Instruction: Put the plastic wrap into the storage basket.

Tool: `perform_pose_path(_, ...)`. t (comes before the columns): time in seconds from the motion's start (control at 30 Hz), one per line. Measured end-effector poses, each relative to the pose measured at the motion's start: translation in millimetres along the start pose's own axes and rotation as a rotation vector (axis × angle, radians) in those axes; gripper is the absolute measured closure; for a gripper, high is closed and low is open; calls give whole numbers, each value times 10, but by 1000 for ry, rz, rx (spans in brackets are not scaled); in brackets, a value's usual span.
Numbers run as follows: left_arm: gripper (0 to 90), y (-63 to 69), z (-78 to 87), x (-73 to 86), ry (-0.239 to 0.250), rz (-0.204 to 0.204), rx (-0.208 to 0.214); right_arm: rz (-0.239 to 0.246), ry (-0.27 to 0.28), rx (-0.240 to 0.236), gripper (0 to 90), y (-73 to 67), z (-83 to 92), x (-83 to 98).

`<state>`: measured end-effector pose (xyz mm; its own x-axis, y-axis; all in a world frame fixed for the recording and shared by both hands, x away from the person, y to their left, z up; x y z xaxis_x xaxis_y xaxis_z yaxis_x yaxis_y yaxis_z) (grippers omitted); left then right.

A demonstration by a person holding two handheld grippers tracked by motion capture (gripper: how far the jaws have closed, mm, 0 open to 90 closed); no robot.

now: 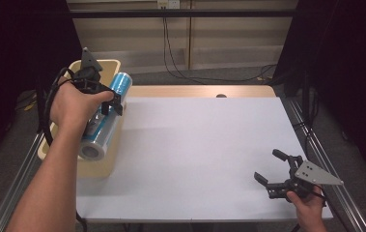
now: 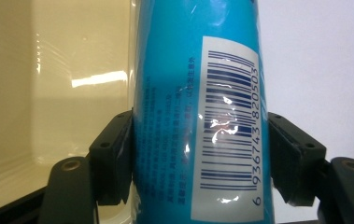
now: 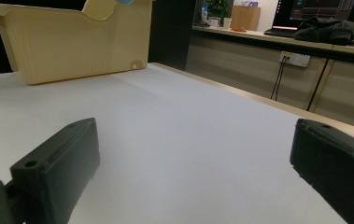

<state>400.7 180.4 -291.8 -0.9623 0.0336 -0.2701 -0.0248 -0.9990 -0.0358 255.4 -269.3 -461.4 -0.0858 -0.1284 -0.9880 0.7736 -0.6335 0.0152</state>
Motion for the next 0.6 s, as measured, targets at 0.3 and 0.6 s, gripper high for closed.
perform_pose_path(0.3,326,-78,162,-50,43,17,-16,-1,2,0,12,-3,5,0)
perform_pose_path(0.6,325,-264,233,-38,59,44,-31,3,-1,-2,12,-2,-1,5)
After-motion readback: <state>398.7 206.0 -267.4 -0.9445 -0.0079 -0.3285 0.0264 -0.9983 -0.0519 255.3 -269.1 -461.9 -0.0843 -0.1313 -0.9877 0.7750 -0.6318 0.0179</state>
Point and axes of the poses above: each handheld gripper's, and its own axes: z roughly backward along the jaws, x roughly out of its underside, y roughly to its right, the point moved 7 cm from there along -z, roughly forward along the jaws, and after that the axes turned 12 degrees about -x, right-handed, at the moved point
